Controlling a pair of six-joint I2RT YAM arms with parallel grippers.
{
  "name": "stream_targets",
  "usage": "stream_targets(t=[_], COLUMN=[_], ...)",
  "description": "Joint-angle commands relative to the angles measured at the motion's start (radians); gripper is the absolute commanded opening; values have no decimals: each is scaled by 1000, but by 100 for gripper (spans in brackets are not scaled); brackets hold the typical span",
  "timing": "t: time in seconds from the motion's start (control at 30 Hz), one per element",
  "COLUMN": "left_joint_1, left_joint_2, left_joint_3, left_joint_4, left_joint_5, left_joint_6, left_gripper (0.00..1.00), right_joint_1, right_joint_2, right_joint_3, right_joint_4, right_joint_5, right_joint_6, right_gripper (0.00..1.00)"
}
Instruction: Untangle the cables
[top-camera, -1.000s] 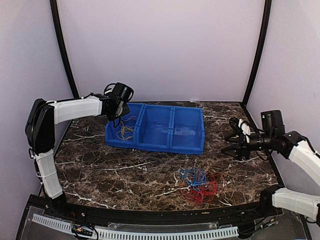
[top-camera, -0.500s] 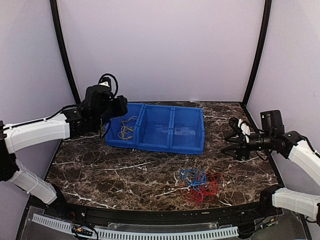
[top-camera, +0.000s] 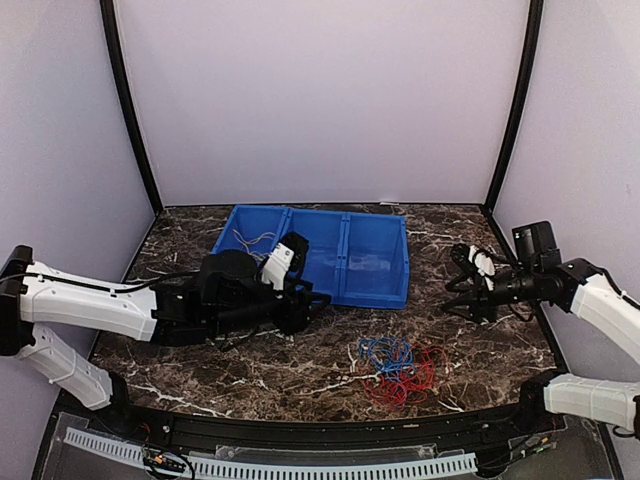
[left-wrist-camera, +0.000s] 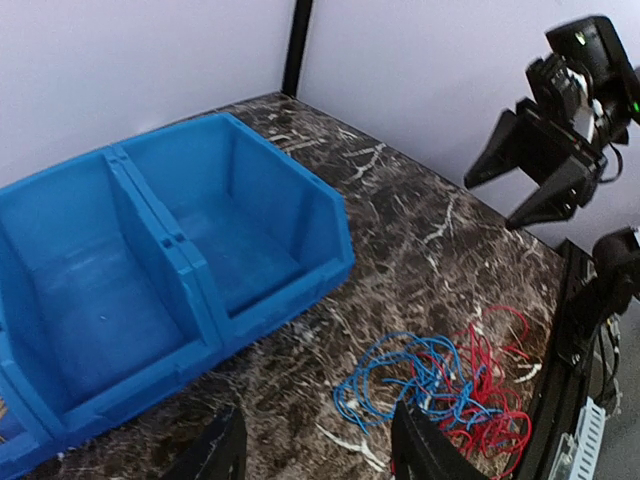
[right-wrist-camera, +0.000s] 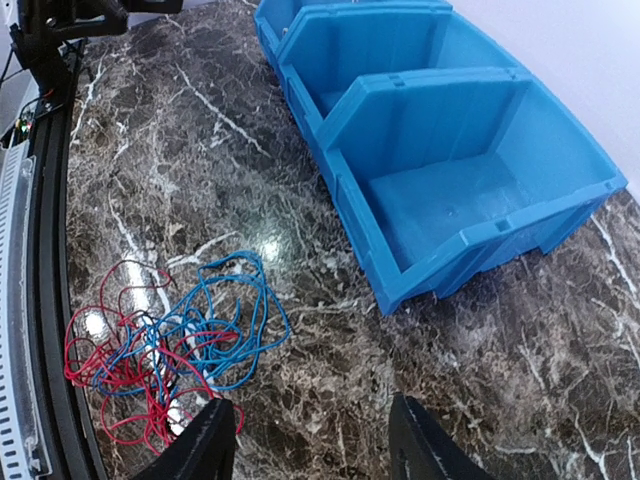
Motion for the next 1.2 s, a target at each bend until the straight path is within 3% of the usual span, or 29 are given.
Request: stream_targets(t=[0.0, 0.07, 0.2, 0.27, 0.33, 0.47, 0.83, 0.97, 1.07, 1.17], left_joint_1=[-73, -106, -205, -219, -221, -221, -230, -230, -230, -230], left_joint_2=[81, 125, 187, 215, 248, 311, 312, 326, 342, 370], left_joint_3=[-21, -12, -74, -78, -45, 20, -50, -57, -55, -47], left_joint_4=[79, 91, 260, 294, 260, 191, 377, 413, 433, 465], left_joint_5=[64, 60, -275, -303, -299, -268, -162, -106, -72, -44], left_joint_6=[-20, -35, -20, -39, -75, -124, -92, -79, -77, -73], left_gripper=[52, 53, 55, 57, 57, 57, 56, 55, 55, 55], right_joint_1=[20, 49, 124, 168, 215, 268, 287, 290, 290, 290], right_joint_2=[58, 119, 222, 256, 291, 377, 460, 462, 453, 449], right_joint_3=[27, 52, 87, 93, 99, 121, 147, 157, 166, 173], right_joint_4=[-112, -163, -220, -231, -242, -225, -168, -173, -173, -172], right_joint_5=[62, 126, 167, 174, 192, 224, 188, 175, 166, 157], right_joint_6=[-170, -213, -232, -233, -239, -231, -207, -202, -196, -193], right_gripper=[51, 48, 50, 56, 61, 62, 56, 41, 36, 20])
